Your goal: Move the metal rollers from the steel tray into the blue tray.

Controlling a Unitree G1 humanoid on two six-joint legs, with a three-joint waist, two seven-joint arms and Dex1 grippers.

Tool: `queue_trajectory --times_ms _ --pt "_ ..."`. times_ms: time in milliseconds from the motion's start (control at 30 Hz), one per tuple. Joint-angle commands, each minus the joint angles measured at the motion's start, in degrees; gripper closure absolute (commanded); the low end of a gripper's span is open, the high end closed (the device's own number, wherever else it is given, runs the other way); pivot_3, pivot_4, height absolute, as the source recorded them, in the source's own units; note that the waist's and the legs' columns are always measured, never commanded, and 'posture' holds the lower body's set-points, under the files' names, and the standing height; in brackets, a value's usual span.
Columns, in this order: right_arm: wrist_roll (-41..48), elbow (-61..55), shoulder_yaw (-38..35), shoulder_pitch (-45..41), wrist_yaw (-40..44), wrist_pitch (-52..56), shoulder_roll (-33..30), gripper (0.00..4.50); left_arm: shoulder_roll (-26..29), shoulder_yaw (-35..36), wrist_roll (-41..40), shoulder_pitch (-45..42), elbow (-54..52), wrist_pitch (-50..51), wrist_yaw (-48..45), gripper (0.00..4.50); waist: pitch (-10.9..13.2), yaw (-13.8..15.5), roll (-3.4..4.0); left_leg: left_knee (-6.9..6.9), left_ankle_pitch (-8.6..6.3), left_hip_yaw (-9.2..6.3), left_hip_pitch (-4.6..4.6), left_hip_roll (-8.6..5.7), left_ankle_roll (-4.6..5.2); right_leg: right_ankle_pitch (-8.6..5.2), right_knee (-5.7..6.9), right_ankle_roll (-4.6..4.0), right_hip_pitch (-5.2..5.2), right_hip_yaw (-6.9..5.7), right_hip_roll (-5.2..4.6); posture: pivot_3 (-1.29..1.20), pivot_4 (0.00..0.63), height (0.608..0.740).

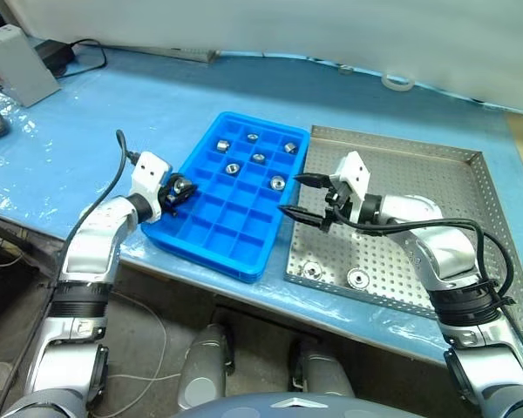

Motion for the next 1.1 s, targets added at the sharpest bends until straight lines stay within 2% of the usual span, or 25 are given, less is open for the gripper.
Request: queue_trajectory --times_ms 33,367,567,800,967,1100 --pt "-0.61 -0.53 -0.60 -0.52 0.36 -1.73 0.18 0.47 -0.37 -0.49 0.35 -3.00 2.20 -1.50 1.81 2.61 0.00 -0.03 0.00 0.00 0.00 0.00 -0.03 0.00 0.01 0.00 -0.01 0.00 -0.02 0.00 0.00 0.00 0.150 0.740" --pt "-1.97 -2.78 -1.72 2.78 -1.90 -2.01 0.07 0.47 -0.89 -2.63 0.73 -5.82 8.32 -1.26 2.12 2.61 -0.01 -0.39 -0.01 0.01 -0.01 0.00 -0.05 0.00 0.05 0.00 0.00 0.00 -0.04 0.00 0.01 -0.04 0.150 0.740" --pt "-2.17 -3.86 -2.15 3.80 -3.14 -1.82 0.02 0.47 -1.26 -3.20 0.90 -8.00 10.35 -1.57 2.15 0.80 -0.02 -0.45 0.00 0.02 0.04 0.00 0.05 0.00 0.06 0.01 0.05 -0.01 0.03 0.01 0.01 -0.08 0.150 0.740" --pt "-1.82 -4.75 -3.44 4.34 -4.14 -1.16 -0.46 0.47 -1.83 -3.86 -1.31 -9.70 7.74 -1.23 -1.01 0.80 -0.02 -0.43 0.00 0.02 0.04 0.01 -0.04 0.00 0.08 0.01 0.01 -0.01 -0.02 0.00 0.01 -0.10 0.150 0.740" --pt "0.87 -5.36 -8.47 4.74 -4.24 0.69 -2.27 0.47 -4.21 -6.06 -6.17 -11.54 2.56 0.72 -7.50 0.80 -0.01 -0.36 -0.01 0.05 0.01 0.02 -0.09 -0.01 0.14 0.01 -0.02 -0.01 -0.02 0.00 -0.01 -0.14 0.150 0.740" --pt "1.47 -5.85 -12.58 6.67 -3.67 1.57 -5.74 0.47 -7.33 -9.43 -5.57 -16.38 7.51 -1.90 -10.84 0.80 -0.01 -0.45 -0.01 0.08 0.02 0.03 -0.07 -0.01 0.15 0.02 -0.01 -0.02 0.00 0.00 -0.01 -0.19 0.150 0.740"
